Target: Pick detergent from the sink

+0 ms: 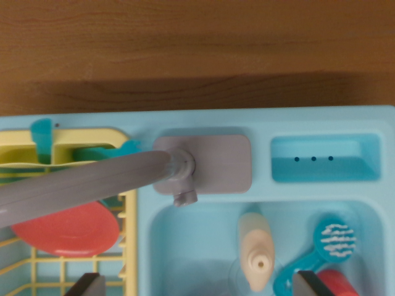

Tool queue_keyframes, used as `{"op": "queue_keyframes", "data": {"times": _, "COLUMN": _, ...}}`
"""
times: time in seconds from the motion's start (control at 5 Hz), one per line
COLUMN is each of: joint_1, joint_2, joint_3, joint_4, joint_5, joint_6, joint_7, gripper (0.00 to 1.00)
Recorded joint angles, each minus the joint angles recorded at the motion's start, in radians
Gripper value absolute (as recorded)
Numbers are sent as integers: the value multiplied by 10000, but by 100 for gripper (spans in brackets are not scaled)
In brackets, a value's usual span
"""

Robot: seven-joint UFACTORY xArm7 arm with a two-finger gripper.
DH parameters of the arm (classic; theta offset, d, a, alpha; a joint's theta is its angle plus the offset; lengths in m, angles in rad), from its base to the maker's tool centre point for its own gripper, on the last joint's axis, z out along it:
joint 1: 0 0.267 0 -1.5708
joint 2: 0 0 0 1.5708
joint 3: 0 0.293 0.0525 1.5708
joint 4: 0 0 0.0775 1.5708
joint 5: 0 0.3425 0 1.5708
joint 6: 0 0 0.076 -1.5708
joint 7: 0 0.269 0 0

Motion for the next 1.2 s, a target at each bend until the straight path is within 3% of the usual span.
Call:
{"op": "queue_keyframes", "data": {"times": 0.2, "joint_1": 0, "joint_2": 0, "joint_3": 0, "joint_4": 0, "joint_5": 0, "joint_6": 0, "joint_7": 0, "gripper": 0}}
{"op": "queue_keyframes", "data": {"times": 0.4, "joint_1": -38, "joint_2": 118, "joint_3": -34, "joint_4": -356, "joint_5": 37, "joint_6": -464, "joint_7": -135, "gripper": 0}}
{"op": "queue_keyframes", "data": {"times": 0.6, "joint_1": -38, "joint_2": 118, "joint_3": -34, "joint_4": -356, "joint_5": 37, "joint_6": -464, "joint_7": -135, "gripper": 0}}
{"op": "queue_keyframes", "data": {"times": 0.8, "joint_1": -76, "joint_2": 237, "joint_3": -69, "joint_4": -716, "joint_5": 75, "joint_6": -934, "joint_7": -271, "gripper": 0}}
{"op": "queue_keyframes", "data": {"times": 1.0, "joint_1": -76, "joint_2": 237, "joint_3": -69, "joint_4": -716, "joint_5": 75, "joint_6": -934, "joint_7": -271, "gripper": 0}}
{"op": "queue_keyframes", "data": {"times": 1.2, "joint_1": -113, "joint_2": 353, "joint_3": -103, "joint_4": -1067, "joint_5": 111, "joint_6": -1392, "joint_7": -404, "gripper": 0}}
